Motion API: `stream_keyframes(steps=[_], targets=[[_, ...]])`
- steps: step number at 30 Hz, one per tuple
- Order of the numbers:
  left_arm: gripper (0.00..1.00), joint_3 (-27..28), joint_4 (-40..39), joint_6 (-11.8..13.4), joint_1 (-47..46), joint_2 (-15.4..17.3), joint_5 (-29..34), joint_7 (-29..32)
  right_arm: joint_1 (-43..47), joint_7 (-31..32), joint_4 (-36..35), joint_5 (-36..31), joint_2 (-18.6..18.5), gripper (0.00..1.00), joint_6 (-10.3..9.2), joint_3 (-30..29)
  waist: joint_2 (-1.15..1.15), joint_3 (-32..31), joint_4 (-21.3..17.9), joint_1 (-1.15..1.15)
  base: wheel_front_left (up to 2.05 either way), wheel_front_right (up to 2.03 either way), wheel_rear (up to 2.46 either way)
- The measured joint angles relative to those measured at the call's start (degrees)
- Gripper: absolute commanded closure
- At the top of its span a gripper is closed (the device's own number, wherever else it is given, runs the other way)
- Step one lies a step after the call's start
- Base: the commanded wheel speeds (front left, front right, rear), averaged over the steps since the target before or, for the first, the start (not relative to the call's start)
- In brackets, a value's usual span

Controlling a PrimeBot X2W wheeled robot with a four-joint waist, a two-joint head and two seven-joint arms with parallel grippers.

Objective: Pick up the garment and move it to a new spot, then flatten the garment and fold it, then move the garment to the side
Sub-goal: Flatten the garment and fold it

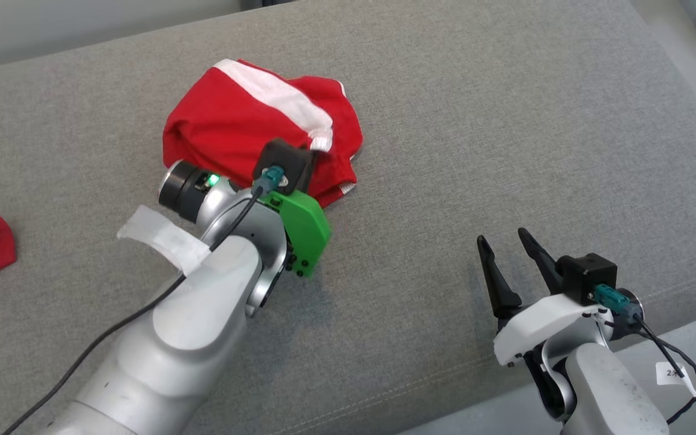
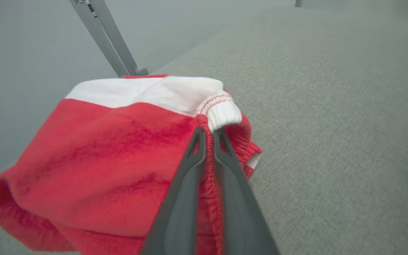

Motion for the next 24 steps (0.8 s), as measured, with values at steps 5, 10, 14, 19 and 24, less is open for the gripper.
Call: stream_keyframes(steps=[5,10,14,19,24], targets=[[1.0,1.6,-2.1,0.0,-4.1,-1.2,-0.7,-1.6,0.0,0.0,0.4,0.0,0.0,0.0,0.0,0.1,0.0,-0.8,0.4,0.0,0.0,0.0,0.0],[1.0,3.3,-4.6,-0.5,-9.2,-3.1,-2.2,-4.6,0.0,0.0,0.9,0.2,0.0,0.0,0.0,0.8,0.0,-1.6,0.5,0.0,0.0,0.0,0.0],[1.0,3.0,-5.0,-1.8,-12.2,-3.9,-2.6,-6.1,0.0,0.0,1.3,0.4,0.0,0.0,0.0,1.4,0.0,-2.5,0.2,0.0,0.0,0.0,0.0],[1.0,2.9,-4.5,-2.4,-15.8,-4.7,-4.2,-8.4,0.1,0.0,1.8,0.5,0.0,0.0,0.0,2.1,0.0,-3.7,-0.8,0.0,0.0,0.0,0.0],[1.0,2.3,-6.6,-3.2,-19.4,-5.2,-8.2,-12.0,0.5,0.0,1.9,0.7,0.0,0.0,0.0,2.7,0.0,-4.6,-2.0,0.0,0.0,0.0,0.0]])
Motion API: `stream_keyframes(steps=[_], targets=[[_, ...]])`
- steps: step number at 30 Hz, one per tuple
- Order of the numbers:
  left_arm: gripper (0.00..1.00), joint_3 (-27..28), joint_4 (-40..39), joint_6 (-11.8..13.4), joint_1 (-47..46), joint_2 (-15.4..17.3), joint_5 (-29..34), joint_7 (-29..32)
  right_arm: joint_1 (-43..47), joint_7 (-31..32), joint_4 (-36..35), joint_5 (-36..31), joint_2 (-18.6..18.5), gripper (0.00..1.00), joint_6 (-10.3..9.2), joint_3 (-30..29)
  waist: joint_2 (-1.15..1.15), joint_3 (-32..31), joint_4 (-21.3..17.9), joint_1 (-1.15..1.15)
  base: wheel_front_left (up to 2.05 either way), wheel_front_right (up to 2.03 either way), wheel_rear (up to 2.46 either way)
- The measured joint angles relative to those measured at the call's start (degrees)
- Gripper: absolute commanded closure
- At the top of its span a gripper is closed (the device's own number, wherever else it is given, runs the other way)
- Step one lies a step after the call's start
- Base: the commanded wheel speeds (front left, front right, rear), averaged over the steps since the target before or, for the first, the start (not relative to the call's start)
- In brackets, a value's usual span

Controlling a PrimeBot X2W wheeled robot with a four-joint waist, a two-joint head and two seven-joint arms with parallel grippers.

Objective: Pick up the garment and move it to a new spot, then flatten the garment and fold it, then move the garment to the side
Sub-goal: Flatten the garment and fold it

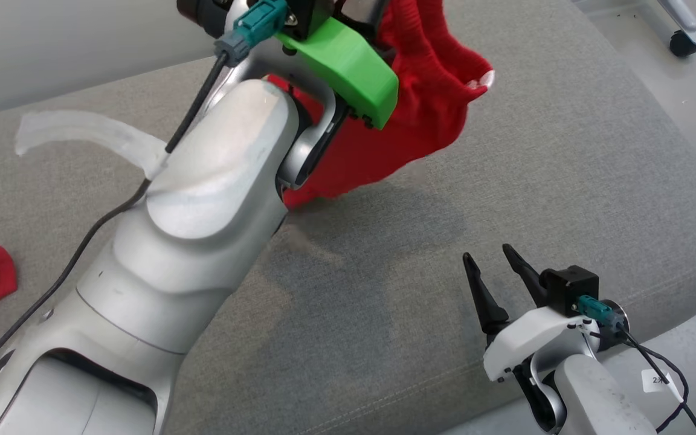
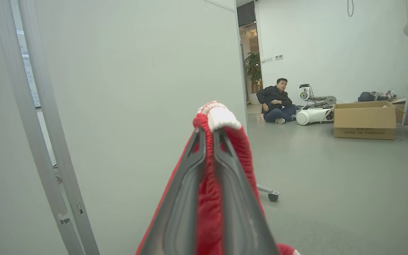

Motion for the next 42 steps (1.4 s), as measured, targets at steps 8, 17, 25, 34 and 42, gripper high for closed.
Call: stream_keyframes(steps=[8,17,25,34,42], targets=[[1.0,-0.3,2.7,3.9,0.8,0.0,-6.4,-4.6,0.9,0.0,-0.3,-0.2,0.0,0.0,-0.01,-1.3,0.0,0.3,0.6,0.0,0.0,0.0,0.0],[1.0,4.0,10.3,7.4,11.2,9.4,-8.4,-6.3,0.9,0.5,-1.5,-1.4,0.0,0.0,0.0,-2.4,0.0,1.7,4.7,0.0,0.0,0.0,0.0],[1.0,7.8,11.8,9.2,22.0,15.2,-12.1,-7.1,0.9,1.6,-2.7,-2.7,0.0,0.0,0.0,-3.7,-0.01,2.5,9.1,0.0,0.0,0.0,0.0],[1.0,11.6,9.4,12.4,32.3,16.0,-14.8,-8.5,0.9,2.6,-4.1,-3.3,0.0,0.0,0.0,-4.4,-0.01,2.5,12.3,0.0,0.0,0.0,0.0],[0.0,14.1,6.7,15.2,39.9,15.4,-17.2,-8.5,1.7,3.2,-4.6,-3.6,0.0,0.0,0.0,-5.4,0.0,1.5,12.9,0.0,0.0,0.0,0.0]])
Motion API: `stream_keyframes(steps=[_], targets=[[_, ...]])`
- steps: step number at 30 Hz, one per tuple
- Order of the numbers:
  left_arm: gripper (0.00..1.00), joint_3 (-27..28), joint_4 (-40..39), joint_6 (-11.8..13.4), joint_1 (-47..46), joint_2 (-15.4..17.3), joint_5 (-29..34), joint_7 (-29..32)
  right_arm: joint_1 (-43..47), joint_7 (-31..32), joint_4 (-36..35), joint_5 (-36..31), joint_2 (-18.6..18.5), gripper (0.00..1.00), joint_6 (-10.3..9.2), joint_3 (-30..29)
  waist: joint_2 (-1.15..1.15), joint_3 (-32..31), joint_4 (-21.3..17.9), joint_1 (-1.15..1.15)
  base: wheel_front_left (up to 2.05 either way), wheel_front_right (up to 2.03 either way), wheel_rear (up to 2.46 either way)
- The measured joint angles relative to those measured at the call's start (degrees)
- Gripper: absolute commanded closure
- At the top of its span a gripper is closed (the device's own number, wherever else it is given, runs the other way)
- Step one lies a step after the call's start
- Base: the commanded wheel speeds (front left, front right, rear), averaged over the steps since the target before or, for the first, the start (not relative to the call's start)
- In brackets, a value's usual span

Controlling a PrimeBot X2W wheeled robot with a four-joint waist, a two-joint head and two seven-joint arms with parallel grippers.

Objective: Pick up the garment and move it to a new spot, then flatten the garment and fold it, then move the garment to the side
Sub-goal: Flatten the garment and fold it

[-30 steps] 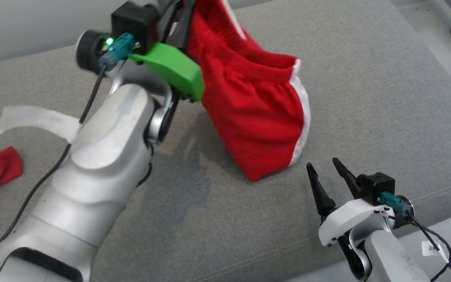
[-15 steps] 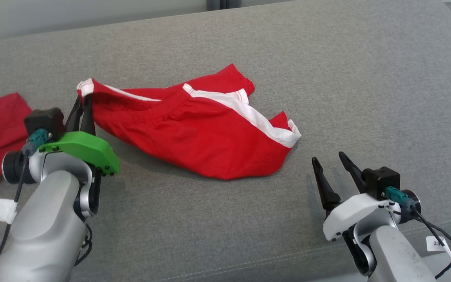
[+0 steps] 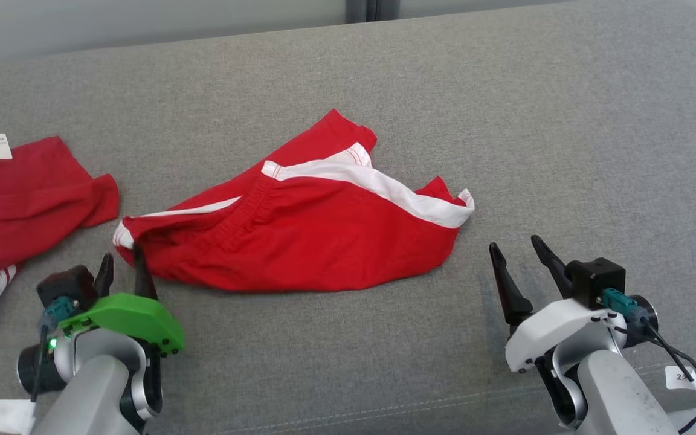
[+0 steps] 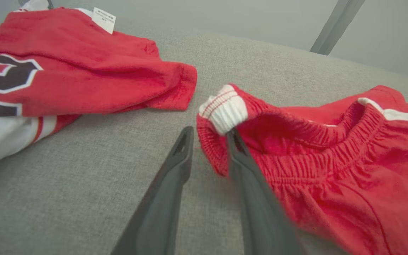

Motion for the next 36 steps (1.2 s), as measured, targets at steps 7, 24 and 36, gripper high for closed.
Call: stream_keyframes(steps=[7,24,36], targets=[[0.0,0.0,-2.8,1.0,1.9,0.7,-2.1,5.8,0.5,0.2,-0.2,0.0,0.0,0.0,0.0,-0.1,0.0,-1.0,-0.2,0.0,0.0,0.0,0.0],[0.0,-10.1,-6.1,0.7,-14.6,0.5,2.4,25.8,0.0,-0.7,-0.1,1.8,0.0,0.0,-0.01,0.9,0.0,1.4,-5.4,0.0,0.0,0.0,0.0],[0.0,-12.2,-1.1,1.2,-17.6,0.6,3.3,30.7,-1.1,-2.8,2.5,3.3,0.0,0.0,0.0,1.7,0.0,4.3,-10.3,0.0,0.0,0.0,0.0]])
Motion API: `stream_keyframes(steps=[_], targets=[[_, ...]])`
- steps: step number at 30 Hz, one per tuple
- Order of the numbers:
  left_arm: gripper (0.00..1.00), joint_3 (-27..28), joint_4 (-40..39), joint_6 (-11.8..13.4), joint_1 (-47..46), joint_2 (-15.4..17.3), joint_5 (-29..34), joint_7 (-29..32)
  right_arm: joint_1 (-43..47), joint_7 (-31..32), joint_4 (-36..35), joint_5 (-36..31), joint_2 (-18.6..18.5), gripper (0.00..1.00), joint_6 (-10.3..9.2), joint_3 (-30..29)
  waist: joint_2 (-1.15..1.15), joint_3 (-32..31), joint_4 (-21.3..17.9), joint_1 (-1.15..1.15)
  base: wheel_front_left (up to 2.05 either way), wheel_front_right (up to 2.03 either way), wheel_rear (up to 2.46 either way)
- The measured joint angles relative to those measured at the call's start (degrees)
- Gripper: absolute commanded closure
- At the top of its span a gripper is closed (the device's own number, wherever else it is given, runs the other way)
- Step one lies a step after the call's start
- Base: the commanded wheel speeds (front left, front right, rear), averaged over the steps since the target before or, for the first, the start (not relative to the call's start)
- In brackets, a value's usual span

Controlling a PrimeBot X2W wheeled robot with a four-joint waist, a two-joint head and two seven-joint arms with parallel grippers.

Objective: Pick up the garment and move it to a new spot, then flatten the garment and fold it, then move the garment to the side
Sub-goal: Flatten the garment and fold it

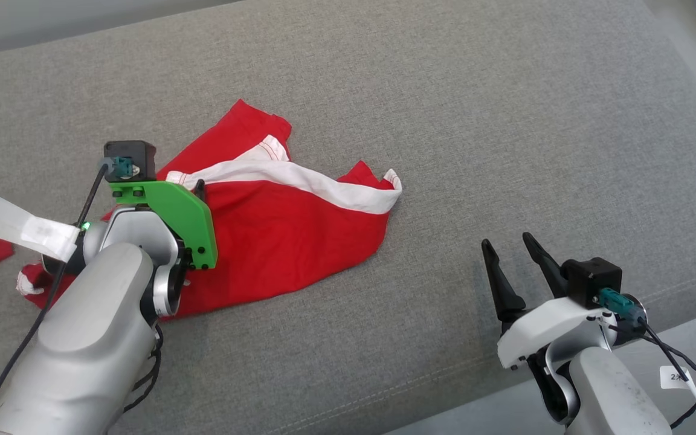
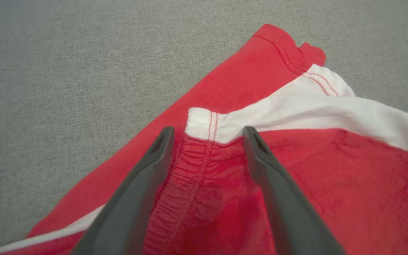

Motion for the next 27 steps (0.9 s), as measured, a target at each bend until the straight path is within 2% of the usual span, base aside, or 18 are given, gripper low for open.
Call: stream_keyframes(steps=[3,4,5,6,7,8,11,20,27], targets=[[0.0,-0.1,0.6,0.3,-1.0,0.2,0.3,0.1,-0.5,-0.4,0.3,0.2,0.0,0.0,0.0,0.4,0.0,0.2,-0.6,0.0,0.0,0.0,0.0],[0.09,-0.1,0.7,0.4,-1.2,0.1,0.3,0.2,-0.7,-0.4,0.4,0.2,0.0,0.0,0.0,0.5,0.0,0.2,-0.6,0.0,0.0,0.0,0.0],[0.5,-0.2,0.8,0.4,-1.3,0.1,0.3,0.3,-0.7,-0.4,0.5,0.2,0.0,0.0,0.0,0.6,0.0,0.2,-0.7,0.0,0.0,0.0,0.0],[0.72,-0.4,1.1,0.4,-1.4,0.1,0.2,0.6,-0.7,-0.5,0.6,0.2,0.0,0.0,0.0,0.7,0.0,0.2,-0.7,0.0,0.0,0.0,0.0],[0.88,-0.6,1.4,0.3,-1.4,0.1,0.2,1.3,-0.7,-0.5,0.8,0.2,0.0,0.0,0.0,0.8,0.0,0.1,-0.7,0.0,0.0,0.0,0.0],[0.94,-0.7,1.7,0.2,-1.4,0.1,0.1,1.6,-0.7,-0.6,0.9,0.2,0.0,0.0,0.0,1.0,0.0,0.0,-0.7,0.0,0.0,0.0,0.0],[1.0,-0.8,2.0,0.2,-1.4,0.1,0.0,2.0,-0.7,-0.7,1.2,0.3,0.0,0.0,0.0,1.2,0.0,-0.2,-0.8,0.0,0.0,0.0,0.0],[1.0,-0.3,1.4,-0.5,-0.9,-0.7,-1.0,-0.3,-0.8,-0.9,1.5,-0.2,0.0,0.0,-0.01,0.4,0.0,-0.7,0.7,0.0,0.0,0.0,0.0],[1.0,2.7,-3.9,-0.1,2.6,0.0,-3.4,-4.7,-0.6,-0.3,1.1,-0.9,0.0,0.0,0.0,-0.6,0.0,-1.7,3.6,0.0,0.0,0.0,0.0]])
